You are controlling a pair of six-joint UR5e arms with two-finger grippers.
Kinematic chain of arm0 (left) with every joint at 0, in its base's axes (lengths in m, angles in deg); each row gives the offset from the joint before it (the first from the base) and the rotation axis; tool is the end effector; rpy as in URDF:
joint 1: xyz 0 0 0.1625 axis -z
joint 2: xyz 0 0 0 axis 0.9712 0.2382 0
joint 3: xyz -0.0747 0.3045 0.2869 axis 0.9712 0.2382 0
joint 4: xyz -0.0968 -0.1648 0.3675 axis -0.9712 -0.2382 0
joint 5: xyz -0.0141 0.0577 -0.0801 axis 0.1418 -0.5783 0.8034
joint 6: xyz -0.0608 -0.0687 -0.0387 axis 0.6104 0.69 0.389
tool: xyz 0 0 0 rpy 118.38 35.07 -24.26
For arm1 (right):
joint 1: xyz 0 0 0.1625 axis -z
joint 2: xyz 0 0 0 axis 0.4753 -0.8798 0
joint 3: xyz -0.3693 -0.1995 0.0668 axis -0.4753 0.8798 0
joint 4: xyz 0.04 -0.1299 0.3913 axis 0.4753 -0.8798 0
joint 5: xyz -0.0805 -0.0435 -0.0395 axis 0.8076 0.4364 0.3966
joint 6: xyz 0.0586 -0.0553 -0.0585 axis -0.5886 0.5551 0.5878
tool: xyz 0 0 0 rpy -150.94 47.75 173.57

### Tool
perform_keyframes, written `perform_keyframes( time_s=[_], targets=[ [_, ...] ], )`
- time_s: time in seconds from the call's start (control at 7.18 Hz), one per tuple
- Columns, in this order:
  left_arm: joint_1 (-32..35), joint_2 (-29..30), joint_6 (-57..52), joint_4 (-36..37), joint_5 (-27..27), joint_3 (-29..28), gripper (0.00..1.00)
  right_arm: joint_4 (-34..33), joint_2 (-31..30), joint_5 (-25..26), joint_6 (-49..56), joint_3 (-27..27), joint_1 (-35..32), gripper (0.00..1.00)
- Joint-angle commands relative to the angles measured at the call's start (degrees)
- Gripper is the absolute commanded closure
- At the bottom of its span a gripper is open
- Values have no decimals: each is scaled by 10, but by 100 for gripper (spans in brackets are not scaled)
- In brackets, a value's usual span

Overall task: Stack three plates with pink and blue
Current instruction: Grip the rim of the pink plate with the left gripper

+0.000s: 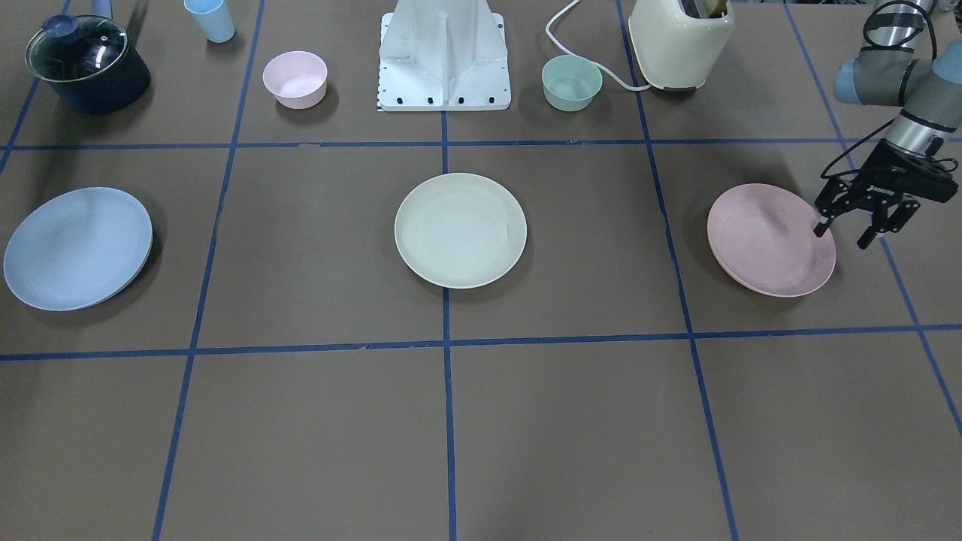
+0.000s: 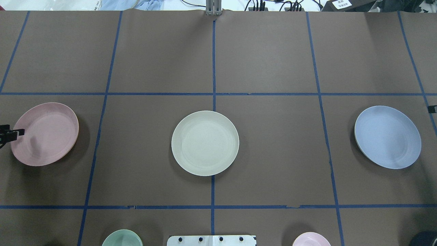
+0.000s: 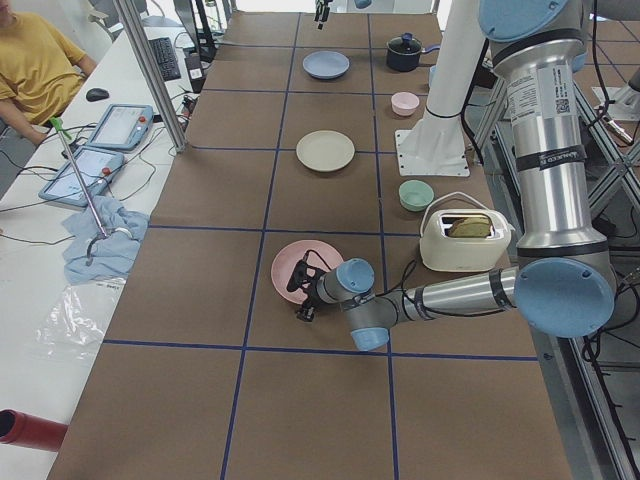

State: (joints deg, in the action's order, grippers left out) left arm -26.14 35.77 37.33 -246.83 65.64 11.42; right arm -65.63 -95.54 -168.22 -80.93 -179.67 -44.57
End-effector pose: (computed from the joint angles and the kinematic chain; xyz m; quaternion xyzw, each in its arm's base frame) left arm 0.1813 -0.3805 0.6879 0.2789 0.4319 0.0220 0.8574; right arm -0.0523 -0.4141 0.5790 0.1948 -0.4127 -0.0346 0.8891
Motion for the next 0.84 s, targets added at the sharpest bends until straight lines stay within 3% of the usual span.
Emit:
perform_keyframes(
  time_s=[0.0,0.14,0.56,0.7],
  targets=[
    [-13,2,9,-3,-8,4,100,0,0,0,0,0,0,0],
    [-12,3,9,-6,2,12,100,0,0,0,1,0,0,0],
    [42,5,3,26,125,80,100,1,0,-1,2,0,0,0],
    [44,10,3,122,132,161,100,1,0,-3,2,0,0,0]
  ],
)
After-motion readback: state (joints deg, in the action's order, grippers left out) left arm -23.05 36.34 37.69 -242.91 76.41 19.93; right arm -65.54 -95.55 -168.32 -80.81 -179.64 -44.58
